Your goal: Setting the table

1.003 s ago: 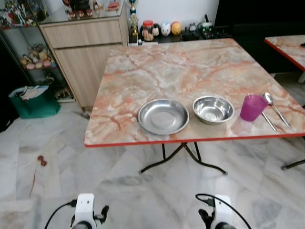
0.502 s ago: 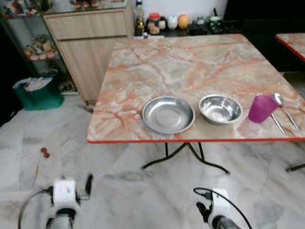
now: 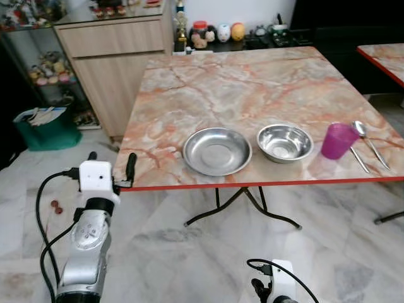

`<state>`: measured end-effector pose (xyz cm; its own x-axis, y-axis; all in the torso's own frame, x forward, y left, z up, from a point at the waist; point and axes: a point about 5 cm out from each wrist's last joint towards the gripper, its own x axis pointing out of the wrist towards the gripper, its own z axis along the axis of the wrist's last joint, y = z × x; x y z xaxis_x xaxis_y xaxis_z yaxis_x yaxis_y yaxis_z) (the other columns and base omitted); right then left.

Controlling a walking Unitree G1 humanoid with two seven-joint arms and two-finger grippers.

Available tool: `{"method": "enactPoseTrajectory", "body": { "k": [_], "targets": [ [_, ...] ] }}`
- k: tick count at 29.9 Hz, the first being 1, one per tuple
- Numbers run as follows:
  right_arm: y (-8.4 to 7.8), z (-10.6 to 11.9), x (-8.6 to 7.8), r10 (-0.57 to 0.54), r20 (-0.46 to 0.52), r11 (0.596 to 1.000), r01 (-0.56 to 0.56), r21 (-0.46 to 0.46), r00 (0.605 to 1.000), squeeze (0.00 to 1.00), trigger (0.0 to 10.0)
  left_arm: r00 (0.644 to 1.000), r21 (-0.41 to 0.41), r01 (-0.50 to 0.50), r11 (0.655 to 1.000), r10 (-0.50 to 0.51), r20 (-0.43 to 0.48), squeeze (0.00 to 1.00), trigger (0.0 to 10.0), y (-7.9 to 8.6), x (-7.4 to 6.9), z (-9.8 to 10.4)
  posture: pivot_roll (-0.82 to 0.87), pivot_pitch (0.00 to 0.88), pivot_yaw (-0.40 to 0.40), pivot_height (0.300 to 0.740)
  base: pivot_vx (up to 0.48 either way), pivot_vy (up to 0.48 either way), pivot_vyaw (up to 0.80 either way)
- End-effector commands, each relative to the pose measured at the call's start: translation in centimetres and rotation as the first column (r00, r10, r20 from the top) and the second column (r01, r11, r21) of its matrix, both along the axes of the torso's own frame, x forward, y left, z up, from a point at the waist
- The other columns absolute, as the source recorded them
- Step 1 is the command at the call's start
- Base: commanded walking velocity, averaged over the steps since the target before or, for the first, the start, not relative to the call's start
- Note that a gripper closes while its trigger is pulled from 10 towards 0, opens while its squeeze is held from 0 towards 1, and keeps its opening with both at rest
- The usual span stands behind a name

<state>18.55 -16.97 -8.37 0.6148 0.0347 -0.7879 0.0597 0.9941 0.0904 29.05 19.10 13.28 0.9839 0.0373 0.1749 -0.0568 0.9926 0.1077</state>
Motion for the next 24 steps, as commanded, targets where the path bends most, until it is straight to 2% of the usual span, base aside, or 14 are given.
{"method": "enactPoseTrajectory", "body": {
  "k": [1, 5, 6, 8, 9, 14, 17, 19, 24],
  "targets": [
    [0.2, -0.2, -0.5, -0.007, -0.008, 1.000, 0.007, 0.003, 1.000, 0.00, 10.0, 0.999, -0.023, 0.002, 1.000, -0.002, -0.033, 1.00, 10.0, 0.0, -0.1, -0.5, -0.05, 0.000, 0.070, 0.740, 0.000, 0.000, 0.00],
    [0.0, -0.3, -0.7, -0.010, -0.015, 1.000, 0.010, 0.000, 1.000, 0.00, 10.0, 0.999, -0.052, 0.003, 0.999, -0.006, -0.051, 1.00, 10.0, -0.4, -0.3, -0.8, -0.05, 0.000, 0.066, 0.740, 0.000, 0.000, 0.00],
    [-0.1, -0.3, -0.7, -0.010, -0.017, 1.000, 0.010, -0.002, 1.000, 0.00, 10.0, 0.999, -0.068, -0.002, 0.998, -0.001, -0.053, 0.73, 10.0, -0.4, -0.3, -0.8, -0.04, 0.000, 0.064, 0.740, 0.000, 0.000, 0.00],
    [-0.1, -0.3, -0.7, -0.010, -0.017, 1.000, 0.010, -0.002, 1.000, 0.00, 10.0, 0.999, -0.068, -0.002, 0.998, -0.001, -0.053, 0.73, 10.0, -0.4, -0.3, -0.8, -0.04, 0.000, 0.064, 0.740, 0.000, 0.000, 0.00],
    [-0.2, -0.3, -0.7, -0.010, -0.018, 1.000, 0.010, -0.003, 1.000, 0.00, 10.0, 0.998, -0.089, -0.011, 0.996, 0.006, -0.056, 0.00, 10.0, -0.3, -0.3, -0.9, -0.04, 0.000, 0.060, 0.740, 0.000, 0.000, 0.00],
    [-0.2, -0.3, -0.7, -0.009, -0.019, 1.000, 0.009, -0.005, 1.000, 0.00, 10.0, 0.998, -0.116, -0.017, 0.993, 0.011, -0.057, 0.00, 10.0, -0.1, -0.2, -0.8, -0.04, 0.000, 0.057, 0.740, 0.000, 0.000, 0.00],
    [0.2, 0.1, 0.3, -0.002, 0.003, 1.000, 0.002, -0.003, 1.000, 0.00, 10.0, 0.999, -0.107, -0.007, 0.994, 0.001, -0.054, 0.00, 10.0, 0.0, -0.1, -0.7, -0.04, 0.000, 0.052, 0.740, 0.000, 0.000, 0.00],
    [0.5, 0.3, 0.8, 0.003, 0.018, 1.000, -0.003, -0.001, 1.000, 0.00, 10.0, 0.999, -0.105, -0.004, 0.994, -0.001, -0.053, 0.00, 10.0, 0.0, -0.1, -0.7, -0.04, 0.000, 0.050, 0.740, 0.000, -0.311, 0.00],
    [0.2, 0.4, 0.8, 0.004, 0.020, 1.000, -0.004, -0.005, 1.000, 0.00, 10.0, 0.998, -0.126, -0.002, 0.992, -0.006, -0.058, 0.00, 10.0, -0.2, -0.3, -0.9, -0.04, 0.000, 0.046, 0.740, 0.000, -0.393, 0.00]
  ]
}}
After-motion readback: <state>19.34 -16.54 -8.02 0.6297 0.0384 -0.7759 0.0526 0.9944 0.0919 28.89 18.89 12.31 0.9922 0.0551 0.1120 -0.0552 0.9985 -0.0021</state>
